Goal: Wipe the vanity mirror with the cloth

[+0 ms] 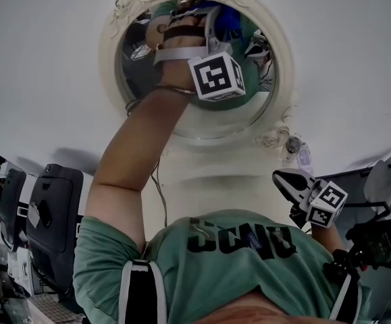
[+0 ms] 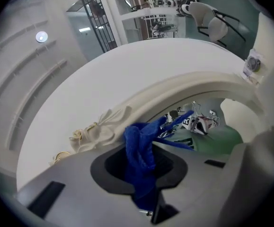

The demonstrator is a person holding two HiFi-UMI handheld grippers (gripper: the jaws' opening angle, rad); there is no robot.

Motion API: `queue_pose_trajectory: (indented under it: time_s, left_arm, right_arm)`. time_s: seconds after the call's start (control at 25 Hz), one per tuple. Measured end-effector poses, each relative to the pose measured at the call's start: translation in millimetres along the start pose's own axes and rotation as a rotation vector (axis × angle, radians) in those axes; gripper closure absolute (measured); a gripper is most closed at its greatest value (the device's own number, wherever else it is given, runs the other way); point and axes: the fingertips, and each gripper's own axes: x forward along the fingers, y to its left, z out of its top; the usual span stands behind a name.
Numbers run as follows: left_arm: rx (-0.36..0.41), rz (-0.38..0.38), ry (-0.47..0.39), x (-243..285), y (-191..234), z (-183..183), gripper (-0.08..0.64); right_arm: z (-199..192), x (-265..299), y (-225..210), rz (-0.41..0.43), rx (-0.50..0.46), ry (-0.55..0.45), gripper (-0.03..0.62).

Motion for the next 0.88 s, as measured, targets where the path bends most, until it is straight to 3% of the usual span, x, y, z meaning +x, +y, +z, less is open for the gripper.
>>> queue_pose_trajectory:
  time_s: [0.16, 0.28, 0.64, 0.88]
  left_arm:
    - [0.03, 0.021, -0.008, 0.0, -7.5, 4.4, 0.482]
    - [0.055, -0.036, -0.043, -7.2, -47.8, 19.0, 0.482]
    - [0.139, -0.295, -0.115, -59.5, -264.9, 24.2, 0.482]
    - [0.154, -0.564, -0.108, -108.9, -406.1, 10.2, 0.48]
  right_arm:
    - [0.8, 1.8, -0.9, -0.002, -0.005, -0.001, 0.588]
    - [0.1, 0.1, -1.1, -0.004, -0.002, -0.003, 0.588]
    - [-11.8, -11.3, -6.8, -0.035, 0.032, 0.007, 0.588]
    - [-21.0, -20.4, -11.4, -0.056, 0.051, 0.004, 0.588]
